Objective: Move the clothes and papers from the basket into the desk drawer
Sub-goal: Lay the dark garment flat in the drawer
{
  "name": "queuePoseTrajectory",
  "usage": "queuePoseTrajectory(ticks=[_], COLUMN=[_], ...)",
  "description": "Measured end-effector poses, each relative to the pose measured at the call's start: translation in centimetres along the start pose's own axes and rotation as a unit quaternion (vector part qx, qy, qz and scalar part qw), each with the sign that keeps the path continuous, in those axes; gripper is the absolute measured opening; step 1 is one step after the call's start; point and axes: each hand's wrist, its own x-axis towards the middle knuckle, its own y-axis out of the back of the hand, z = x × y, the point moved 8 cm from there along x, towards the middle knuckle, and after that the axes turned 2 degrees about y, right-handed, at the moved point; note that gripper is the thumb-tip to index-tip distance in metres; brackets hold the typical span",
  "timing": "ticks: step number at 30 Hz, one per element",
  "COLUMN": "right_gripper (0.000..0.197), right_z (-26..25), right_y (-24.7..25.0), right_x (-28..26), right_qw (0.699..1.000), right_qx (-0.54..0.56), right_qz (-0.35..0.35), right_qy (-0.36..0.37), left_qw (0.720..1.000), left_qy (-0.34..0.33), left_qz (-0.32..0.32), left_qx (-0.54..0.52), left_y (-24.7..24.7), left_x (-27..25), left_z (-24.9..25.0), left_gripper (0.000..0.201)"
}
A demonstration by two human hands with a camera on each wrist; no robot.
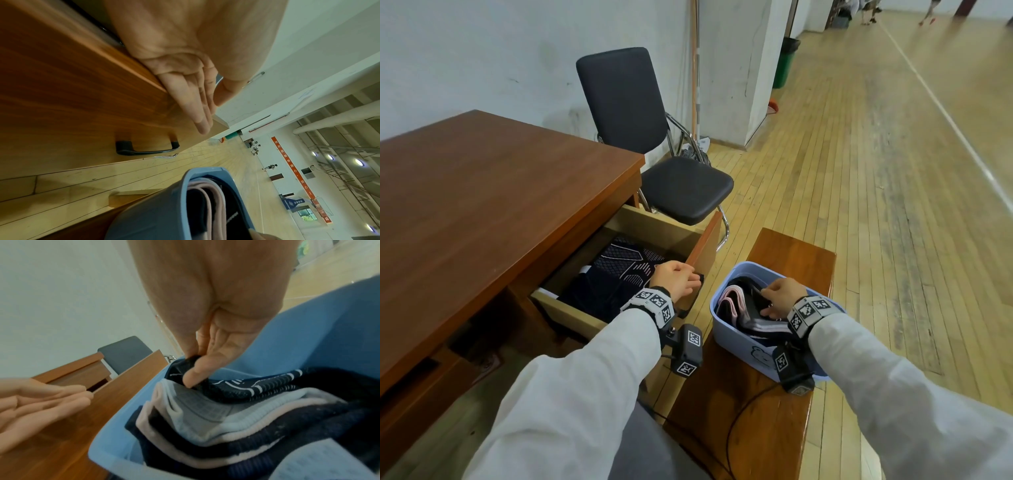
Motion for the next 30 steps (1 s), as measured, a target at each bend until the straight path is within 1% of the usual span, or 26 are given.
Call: queuePoseTrajectory(ticks=[3,4,5,6,7,10,14,16,17,19,21,22,23,24,25,26,28,30], right_gripper=[0.035,0.034,0.030,0.024,0.022,0.027,0.024,0.023,0.022,0.024,0.024,0.024,0.023,0.022,0.021,0.020,0.019,0.016], right_z=[-0.3,-0.6,-0.7,-1.1,-1.0,-1.2,-1.8,-2.6,-3.3,-4.9,-6.5,-7.4,-8.2,-9.1,-10.1,-11.0,-12.9,-14.6], right_y=[0.3,0.5,0.6,0.3,0.4,0.4,0.1,0.6,1.3,3.6,6.1,7.2,8.0,8.4,8.3,7.8,6.1,4.5], right_x=[-0.3,-0.4,-0.2,-0.2,-0.1,0.0,0.1,-0.2,-0.4,-1.1,-2.3,-3.2,-3.8,-4.6,-5.0,-5.3,-5.6,-5.8], right_qw=[1.000,0.999,0.999,0.999,0.999,0.997,0.991,0.987,0.984,0.965,0.935,0.917,0.903,0.897,0.897,0.903,0.911,0.909], right_qx=[-0.001,-0.005,-0.002,-0.027,-0.033,-0.053,-0.111,-0.119,-0.111,-0.079,-0.015,0.024,0.059,0.086,0.105,0.115,0.112,0.081], right_qz=[0.020,0.030,0.026,0.019,0.027,0.044,0.051,0.070,0.099,0.198,0.292,0.327,0.345,0.342,0.318,0.280,0.200,0.152], right_qy=[0.015,0.027,0.021,0.031,0.026,0.040,0.063,0.079,0.097,0.151,0.202,0.226,0.247,0.267,0.286,0.305,0.343,0.381], left_qw=[1.000,1.000,1.000,1.000,1.000,1.000,1.000,1.000,1.000,1.000,1.000,1.000,1.000,1.000,0.999,0.999,0.998,0.996], left_qy=[-0.009,-0.010,-0.010,-0.010,-0.009,-0.006,-0.006,-0.004,-0.002,0.000,0.004,0.007,0.010,0.011,0.008,0.005,-0.004,0.000], left_qz=[0.004,0.003,0.002,0.002,0.002,0.000,-0.005,-0.005,-0.005,-0.007,-0.011,-0.016,-0.021,-0.027,-0.031,-0.035,-0.059,-0.085], left_qx=[0.006,0.007,0.006,0.007,0.008,0.007,0.006,0.006,0.004,0.005,0.009,0.011,0.010,0.011,0.017,0.025,0.028,0.012], left_y=[0.1,0.1,0.1,0.1,0.1,0.1,-0.1,0.0,-0.1,-0.1,-0.1,-0.1,-0.3,-0.4,-0.4,-0.4,-0.6,-1.0], left_x=[0.0,0.0,0.1,0.1,0.2,0.3,0.4,0.5,0.6,0.7,0.8,0.9,0.9,0.9,0.9,0.7,0.2,-0.1], left_z=[-0.1,-0.1,-0.2,-0.2,-0.2,-0.4,-0.3,-0.4,-0.5,-0.5,-0.6,-0.7,-0.7,-0.8,-0.7,-0.6,-0.3,-0.2], left_gripper=[0.023,0.023,0.023,0.023,0.023,0.023,0.022,0.022,0.022,0.020,0.017,0.017,0.018,0.022,0.028,0.035,0.054,0.076])
